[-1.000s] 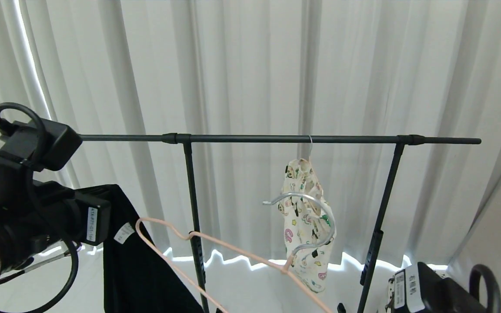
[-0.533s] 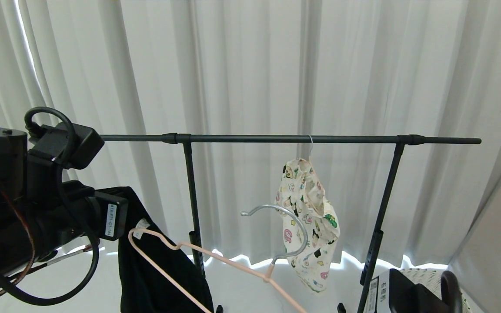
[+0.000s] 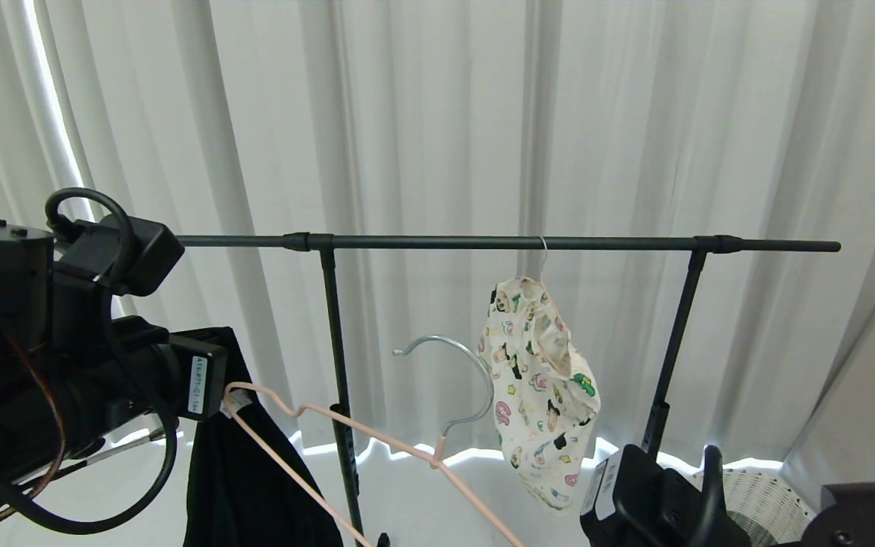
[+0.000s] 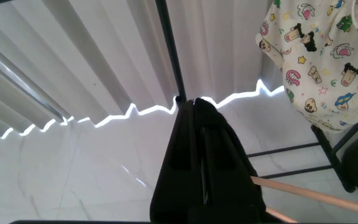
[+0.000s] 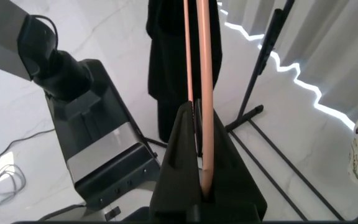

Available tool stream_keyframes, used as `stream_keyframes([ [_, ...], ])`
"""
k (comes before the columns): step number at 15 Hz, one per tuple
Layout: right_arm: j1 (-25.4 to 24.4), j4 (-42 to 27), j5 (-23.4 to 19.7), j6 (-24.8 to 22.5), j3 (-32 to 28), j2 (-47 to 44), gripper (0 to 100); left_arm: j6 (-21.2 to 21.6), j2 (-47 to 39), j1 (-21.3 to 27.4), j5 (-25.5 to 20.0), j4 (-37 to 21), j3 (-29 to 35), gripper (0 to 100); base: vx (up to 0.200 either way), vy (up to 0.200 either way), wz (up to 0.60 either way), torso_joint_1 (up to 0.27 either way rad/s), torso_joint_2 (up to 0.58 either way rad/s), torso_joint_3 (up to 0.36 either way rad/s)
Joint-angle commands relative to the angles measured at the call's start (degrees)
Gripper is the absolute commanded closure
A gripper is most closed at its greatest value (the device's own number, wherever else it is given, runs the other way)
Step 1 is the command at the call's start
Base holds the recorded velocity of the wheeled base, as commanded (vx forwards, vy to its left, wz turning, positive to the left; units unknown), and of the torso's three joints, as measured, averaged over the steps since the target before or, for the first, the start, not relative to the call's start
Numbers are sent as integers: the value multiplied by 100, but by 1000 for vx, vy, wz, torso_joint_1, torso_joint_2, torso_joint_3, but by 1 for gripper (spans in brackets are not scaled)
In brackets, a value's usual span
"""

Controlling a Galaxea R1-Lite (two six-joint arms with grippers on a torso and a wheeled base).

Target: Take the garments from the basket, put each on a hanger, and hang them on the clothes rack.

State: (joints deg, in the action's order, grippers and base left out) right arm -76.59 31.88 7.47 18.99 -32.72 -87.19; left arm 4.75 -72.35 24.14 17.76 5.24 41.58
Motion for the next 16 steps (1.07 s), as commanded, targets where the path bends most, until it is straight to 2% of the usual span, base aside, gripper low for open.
stream_keyframes([
  [1, 57, 3, 17, -1, -68, -114, 100, -1, 11, 3, 8, 3, -1, 100, 0, 0, 0, 0, 0, 0],
  [8, -224, -15, -53, -1, -226, -132, 100, -10, -7, -6, 87, 3, 43, 100, 0, 0, 0, 0, 0, 0],
  [12, 127, 3, 17, -10, -279, -237, 100, -10, 19, -6, 105, 12, 43, 100, 0, 0, 0, 0, 0, 0],
  [16, 189, 3, 9, -10, -560, -510, 100, -10, 54, 47, 105, 30, 43, 100, 0, 0, 0, 0, 0, 0],
])
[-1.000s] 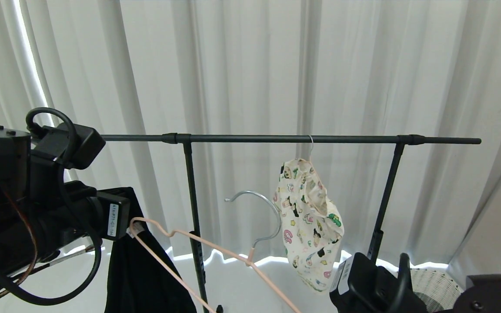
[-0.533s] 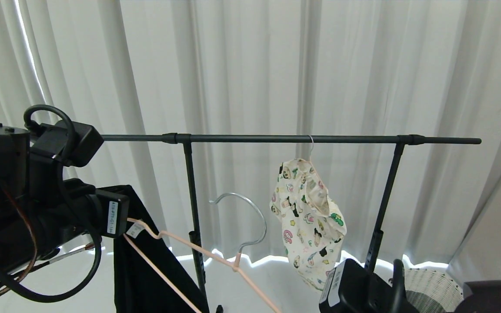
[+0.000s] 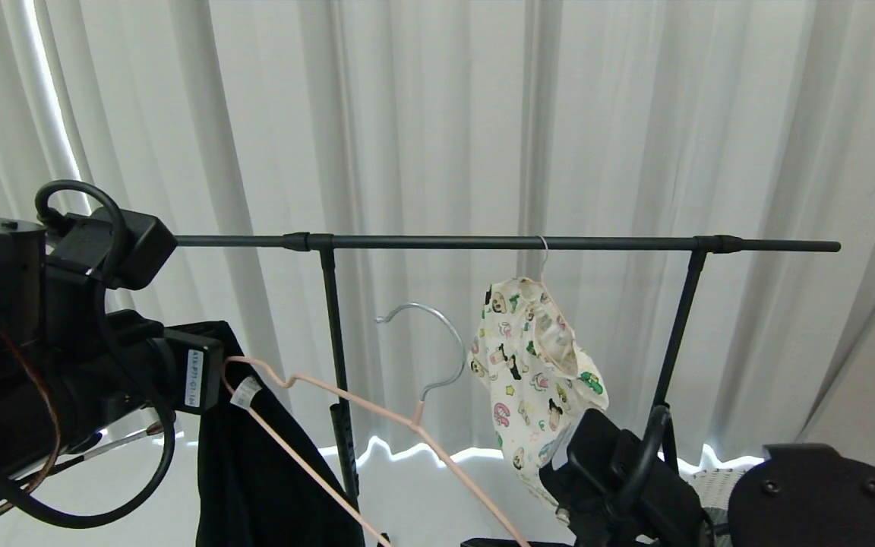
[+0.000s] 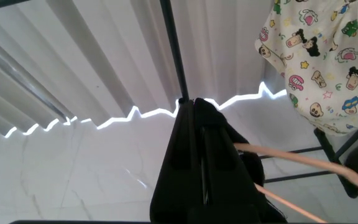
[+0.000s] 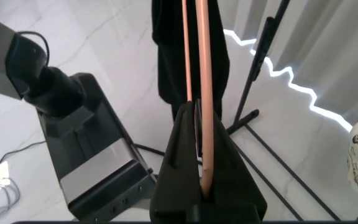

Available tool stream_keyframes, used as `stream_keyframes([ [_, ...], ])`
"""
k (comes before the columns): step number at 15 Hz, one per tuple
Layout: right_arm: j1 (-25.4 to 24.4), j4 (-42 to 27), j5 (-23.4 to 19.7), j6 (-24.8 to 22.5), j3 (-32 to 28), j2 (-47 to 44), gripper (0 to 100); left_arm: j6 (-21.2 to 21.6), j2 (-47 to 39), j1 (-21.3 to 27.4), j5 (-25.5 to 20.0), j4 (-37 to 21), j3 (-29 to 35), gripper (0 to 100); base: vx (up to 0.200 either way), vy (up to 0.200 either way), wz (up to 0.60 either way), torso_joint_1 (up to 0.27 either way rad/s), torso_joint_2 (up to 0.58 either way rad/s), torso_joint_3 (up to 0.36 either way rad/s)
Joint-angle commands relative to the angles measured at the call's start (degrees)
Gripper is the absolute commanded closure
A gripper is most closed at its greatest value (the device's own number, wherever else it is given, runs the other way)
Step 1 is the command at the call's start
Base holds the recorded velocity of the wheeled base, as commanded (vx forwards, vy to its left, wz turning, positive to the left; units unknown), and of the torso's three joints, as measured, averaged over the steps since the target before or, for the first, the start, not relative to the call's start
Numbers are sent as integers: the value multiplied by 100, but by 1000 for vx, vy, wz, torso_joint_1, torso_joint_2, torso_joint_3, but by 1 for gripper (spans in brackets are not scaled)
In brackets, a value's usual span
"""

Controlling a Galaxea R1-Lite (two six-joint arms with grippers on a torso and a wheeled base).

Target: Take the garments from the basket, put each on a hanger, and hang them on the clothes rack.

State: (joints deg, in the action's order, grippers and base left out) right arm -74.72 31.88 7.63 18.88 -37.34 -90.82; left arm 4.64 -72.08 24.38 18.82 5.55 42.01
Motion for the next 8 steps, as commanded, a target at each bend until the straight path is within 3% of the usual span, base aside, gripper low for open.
stream_keyframes([
  [1, 1, 3, -7, 1, -142, -199, 100, 1, 45, 84, -1, -1, 0, 100, 0, 0, 0, 0, 0, 0],
  [8, 18, 11, -7, 98, -599, -911, 100, 10, 423, 867, 157, -1, -35, 100, 0, 0, 0, 0, 0, 0],
])
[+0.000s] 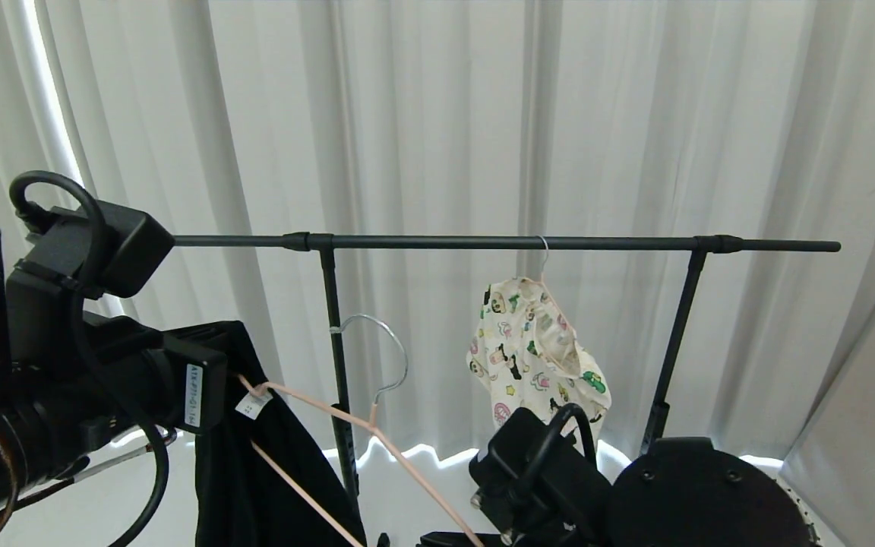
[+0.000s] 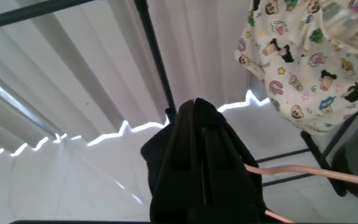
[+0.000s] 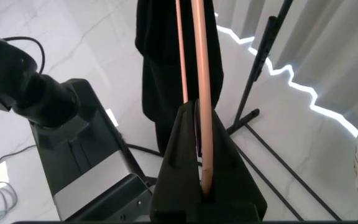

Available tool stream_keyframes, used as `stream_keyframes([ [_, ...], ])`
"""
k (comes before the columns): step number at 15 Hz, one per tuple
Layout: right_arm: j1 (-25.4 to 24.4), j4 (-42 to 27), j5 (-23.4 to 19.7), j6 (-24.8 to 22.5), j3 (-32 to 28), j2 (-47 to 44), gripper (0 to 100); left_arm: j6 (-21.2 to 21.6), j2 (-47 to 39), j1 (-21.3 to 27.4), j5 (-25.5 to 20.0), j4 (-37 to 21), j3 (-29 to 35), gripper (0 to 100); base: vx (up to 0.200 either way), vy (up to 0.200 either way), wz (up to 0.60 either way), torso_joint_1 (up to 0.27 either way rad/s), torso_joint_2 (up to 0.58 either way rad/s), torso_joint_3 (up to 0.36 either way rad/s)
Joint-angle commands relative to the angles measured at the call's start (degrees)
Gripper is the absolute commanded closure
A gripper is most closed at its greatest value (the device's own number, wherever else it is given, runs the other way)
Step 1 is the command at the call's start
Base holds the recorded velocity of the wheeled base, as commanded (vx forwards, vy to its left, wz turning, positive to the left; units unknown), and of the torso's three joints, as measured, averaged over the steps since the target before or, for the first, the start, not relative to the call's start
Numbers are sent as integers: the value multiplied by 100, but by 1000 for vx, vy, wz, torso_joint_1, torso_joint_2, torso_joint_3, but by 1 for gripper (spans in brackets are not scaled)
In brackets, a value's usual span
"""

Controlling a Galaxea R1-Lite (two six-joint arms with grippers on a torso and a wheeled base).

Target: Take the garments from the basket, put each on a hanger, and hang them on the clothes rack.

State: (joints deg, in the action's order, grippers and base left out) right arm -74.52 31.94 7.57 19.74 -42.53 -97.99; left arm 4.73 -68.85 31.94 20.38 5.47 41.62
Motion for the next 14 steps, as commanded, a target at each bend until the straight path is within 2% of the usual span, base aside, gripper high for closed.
stream_keyframes([
  [1, -1, 5, -1, 74, -150, -273, 100, 2, 109, 190, 1, 6, 13, 100, 0, 0, 0, 0, 0, 0],
  [5, -1, -4, -1, 127, -282, -414, 100, 2, 285, 691, 1, 6, 13, 100, 0, 0, 0, 0, 0, 0],
  [9, 43, -4, -1, 136, -440, -590, 100, 10, 320, 1482, 10, 6, 118, 100, 0, 0, 0, 0, 0, 0],
  [12, 113, -4, -1, 136, -546, -616, 100, 10, 250, 2027, 264, 6, 180, 100, 0, 0, 0, 0, 0, 0],
  [14, 140, -4, -1, 136, -572, -616, 100, 2, 179, 2185, 388, 6, 180, 100, 0, 0, 0, 0, 0, 0],
])
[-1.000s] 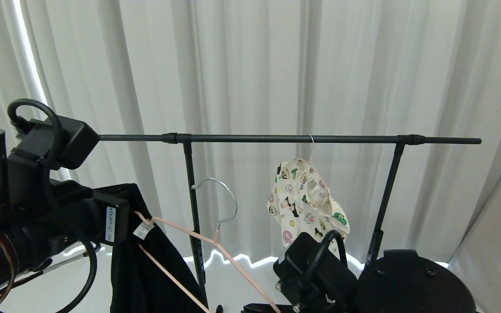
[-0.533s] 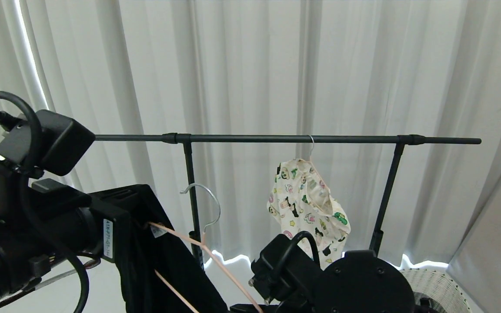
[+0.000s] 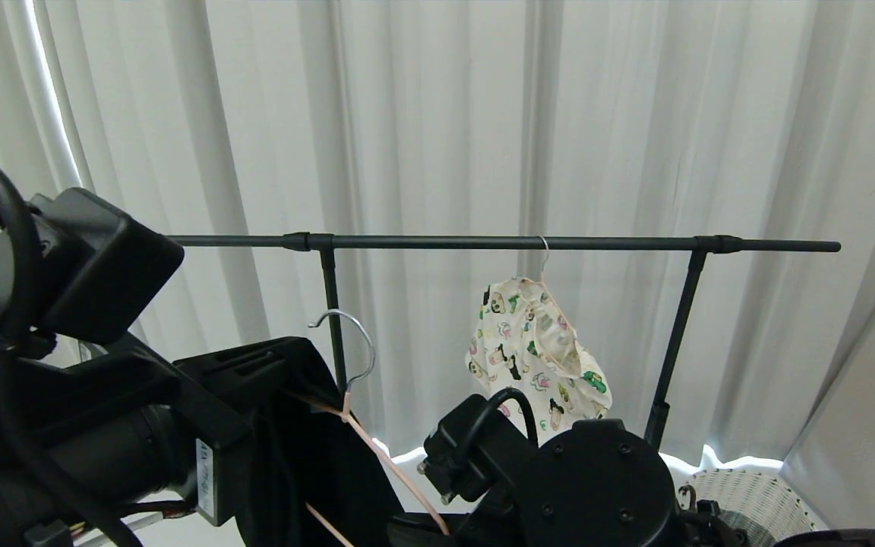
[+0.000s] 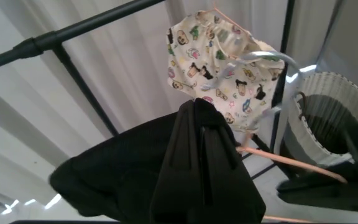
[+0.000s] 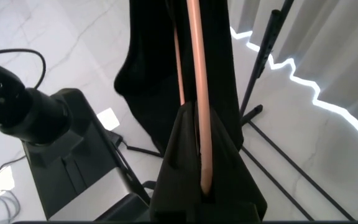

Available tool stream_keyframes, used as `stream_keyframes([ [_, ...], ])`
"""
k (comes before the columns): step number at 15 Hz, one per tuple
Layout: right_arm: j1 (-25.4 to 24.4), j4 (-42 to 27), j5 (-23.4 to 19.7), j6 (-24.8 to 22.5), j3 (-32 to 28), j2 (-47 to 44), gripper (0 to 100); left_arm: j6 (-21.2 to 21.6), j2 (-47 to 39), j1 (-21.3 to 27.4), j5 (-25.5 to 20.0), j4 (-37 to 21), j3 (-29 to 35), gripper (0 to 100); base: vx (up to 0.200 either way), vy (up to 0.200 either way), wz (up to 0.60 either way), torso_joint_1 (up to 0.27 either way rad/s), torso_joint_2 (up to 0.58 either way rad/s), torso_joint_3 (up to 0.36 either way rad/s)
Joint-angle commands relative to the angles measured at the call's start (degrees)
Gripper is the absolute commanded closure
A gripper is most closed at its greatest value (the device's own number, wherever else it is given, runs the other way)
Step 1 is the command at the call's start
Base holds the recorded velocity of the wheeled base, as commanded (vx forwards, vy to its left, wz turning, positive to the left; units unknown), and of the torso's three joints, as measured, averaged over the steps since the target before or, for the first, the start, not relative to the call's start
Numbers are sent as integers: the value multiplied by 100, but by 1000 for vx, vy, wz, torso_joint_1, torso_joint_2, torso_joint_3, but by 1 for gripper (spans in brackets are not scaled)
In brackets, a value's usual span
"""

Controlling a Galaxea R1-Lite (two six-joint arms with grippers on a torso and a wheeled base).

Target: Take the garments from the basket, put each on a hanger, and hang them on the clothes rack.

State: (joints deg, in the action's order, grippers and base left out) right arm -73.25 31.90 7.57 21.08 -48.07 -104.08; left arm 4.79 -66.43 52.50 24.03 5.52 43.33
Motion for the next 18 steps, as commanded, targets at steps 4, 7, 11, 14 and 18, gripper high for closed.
stream_keyframes([
  [4, 48, 0, 192, 2, -18, 2, 100, -31, -55, 128, 216, 1, -8, 100, 0, 0, 0, 0, 0, 0],
  [7, 13, 9, 262, -7, -27, 28, 100, -163, -195, 58, 304, 10, 80, 100, 0, 0, 0, 0, 0, 0],
  [11, -40, 27, 394, -16, -194, 11, 100, -171, -468, 23, 304, 1, 264, 100, 0, 0, 0, 0, 0, 0],
  [14, 57, 27, 623, -7, -177, 20, 100, -145, -450, 23, 568, 1, 203, 100, 0, 0, 0, 0, 0, 0],
  [18, 294, 27, 895, -16, -185, 28, 100, -145, -371, 49, 673, 1, 203, 100, 0, 0, 0, 0, 0, 0],
])
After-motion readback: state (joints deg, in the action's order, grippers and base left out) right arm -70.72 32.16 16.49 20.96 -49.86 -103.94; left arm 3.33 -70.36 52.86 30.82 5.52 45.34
